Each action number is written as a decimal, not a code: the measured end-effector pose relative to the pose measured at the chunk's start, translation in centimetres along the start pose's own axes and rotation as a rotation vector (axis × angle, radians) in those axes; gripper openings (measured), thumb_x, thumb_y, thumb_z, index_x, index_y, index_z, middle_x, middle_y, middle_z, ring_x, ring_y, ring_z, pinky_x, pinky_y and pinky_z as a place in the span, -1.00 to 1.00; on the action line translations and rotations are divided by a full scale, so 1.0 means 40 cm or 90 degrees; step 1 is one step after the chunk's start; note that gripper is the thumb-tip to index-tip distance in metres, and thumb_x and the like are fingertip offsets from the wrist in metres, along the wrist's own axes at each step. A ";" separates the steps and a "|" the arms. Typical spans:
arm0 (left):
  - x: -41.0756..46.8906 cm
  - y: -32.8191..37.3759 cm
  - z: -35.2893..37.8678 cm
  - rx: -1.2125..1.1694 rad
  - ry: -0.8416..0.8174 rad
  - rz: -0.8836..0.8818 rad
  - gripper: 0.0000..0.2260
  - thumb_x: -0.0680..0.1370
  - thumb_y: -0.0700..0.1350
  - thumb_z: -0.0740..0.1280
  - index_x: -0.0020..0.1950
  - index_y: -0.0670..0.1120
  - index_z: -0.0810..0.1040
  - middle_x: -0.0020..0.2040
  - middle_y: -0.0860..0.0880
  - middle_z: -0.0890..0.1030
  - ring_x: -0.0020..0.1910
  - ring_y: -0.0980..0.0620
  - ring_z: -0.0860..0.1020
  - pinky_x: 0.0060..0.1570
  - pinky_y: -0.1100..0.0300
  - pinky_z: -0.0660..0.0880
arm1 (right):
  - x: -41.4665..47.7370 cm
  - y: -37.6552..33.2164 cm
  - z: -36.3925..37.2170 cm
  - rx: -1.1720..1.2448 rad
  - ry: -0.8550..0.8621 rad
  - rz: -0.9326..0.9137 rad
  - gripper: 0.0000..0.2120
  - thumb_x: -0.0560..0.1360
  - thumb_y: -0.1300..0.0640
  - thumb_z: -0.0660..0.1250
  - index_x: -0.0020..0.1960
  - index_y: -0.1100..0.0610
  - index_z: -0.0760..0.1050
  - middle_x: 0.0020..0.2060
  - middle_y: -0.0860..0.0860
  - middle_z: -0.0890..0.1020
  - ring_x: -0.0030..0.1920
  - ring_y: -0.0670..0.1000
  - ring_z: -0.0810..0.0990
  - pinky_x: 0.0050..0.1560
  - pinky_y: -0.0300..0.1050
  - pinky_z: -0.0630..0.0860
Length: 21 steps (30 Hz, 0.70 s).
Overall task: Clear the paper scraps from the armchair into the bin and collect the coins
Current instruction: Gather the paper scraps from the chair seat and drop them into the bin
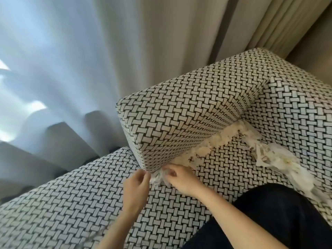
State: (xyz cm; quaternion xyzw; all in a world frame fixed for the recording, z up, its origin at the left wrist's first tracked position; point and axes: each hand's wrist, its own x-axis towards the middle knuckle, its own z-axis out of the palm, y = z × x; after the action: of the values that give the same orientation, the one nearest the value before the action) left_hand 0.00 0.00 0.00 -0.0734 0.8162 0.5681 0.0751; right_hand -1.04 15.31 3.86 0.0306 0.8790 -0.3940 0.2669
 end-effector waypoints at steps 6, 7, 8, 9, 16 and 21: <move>0.045 -0.059 -0.009 0.381 0.101 -0.039 -0.67 0.59 -0.03 0.17 0.35 -0.06 0.39 0.35 -0.04 0.40 0.37 -0.01 0.24 0.39 0.07 0.10 | 0.009 0.027 0.061 -0.040 -0.044 -0.019 -0.54 0.57 0.11 0.20 0.45 -0.03 0.26 0.44 -0.02 0.28 0.40 -0.01 0.31 0.36 -0.17 0.25; 0.052 -0.072 -0.005 0.450 0.062 -0.051 -0.60 0.61 -0.01 0.12 0.44 -0.05 0.30 0.46 -0.05 0.28 0.46 -0.05 0.12 0.44 0.02 -0.02 | 0.008 0.034 0.072 -0.038 -0.047 -0.014 -0.51 0.57 0.11 0.22 0.47 -0.06 0.23 0.48 -0.03 0.21 0.44 0.00 0.23 0.42 -0.13 0.19; 0.057 -0.078 -0.003 0.502 0.027 -0.064 -0.57 0.61 0.01 0.09 0.48 -0.03 0.22 0.52 -0.06 0.15 0.51 -0.09 0.00 0.46 -0.03 -0.11 | 0.009 0.040 0.082 -0.039 -0.051 -0.014 -0.49 0.56 0.11 0.22 0.48 -0.09 0.20 0.51 -0.06 0.13 0.48 0.01 0.16 0.45 -0.09 0.13; 0.061 -0.082 0.002 0.520 -0.002 -0.072 -0.56 0.62 0.04 0.07 0.49 -0.01 0.19 0.55 -0.06 0.05 0.52 -0.13 -0.10 0.45 -0.08 -0.17 | 0.006 0.044 0.089 -0.044 -0.056 -0.013 -0.47 0.56 0.11 0.23 0.49 -0.12 0.17 0.52 -0.09 0.06 0.50 0.01 0.09 0.46 -0.07 0.10; 0.040 -0.105 0.045 0.593 -0.015 -0.037 -0.53 0.62 0.11 -0.05 0.48 -0.06 0.17 0.56 -0.05 -0.05 0.51 -0.13 -0.23 0.42 -0.08 -0.30 | -0.009 0.065 0.120 -0.108 -0.083 -0.001 -0.41 0.58 0.00 0.17 0.52 -0.20 -0.01 0.51 -0.19 -0.25 0.53 -0.01 -0.19 0.51 0.08 -0.02; 0.022 -0.113 0.059 0.571 0.066 0.074 -0.77 0.57 0.03 0.21 0.10 -0.08 0.52 0.16 -0.02 0.57 0.36 -0.10 0.34 0.42 -0.04 0.15 | -0.018 0.066 0.123 -0.130 -0.102 0.007 -0.38 0.60 -0.03 0.13 0.55 -0.08 -0.11 0.49 -0.18 -0.29 0.52 -0.04 -0.22 0.52 0.05 -0.07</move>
State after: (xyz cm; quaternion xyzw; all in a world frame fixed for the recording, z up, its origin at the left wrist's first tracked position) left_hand 0.17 0.62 -5.11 -0.0164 0.9871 0.1569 0.0264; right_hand 2.46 13.77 -0.26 -0.0231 0.8902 -0.3024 0.3400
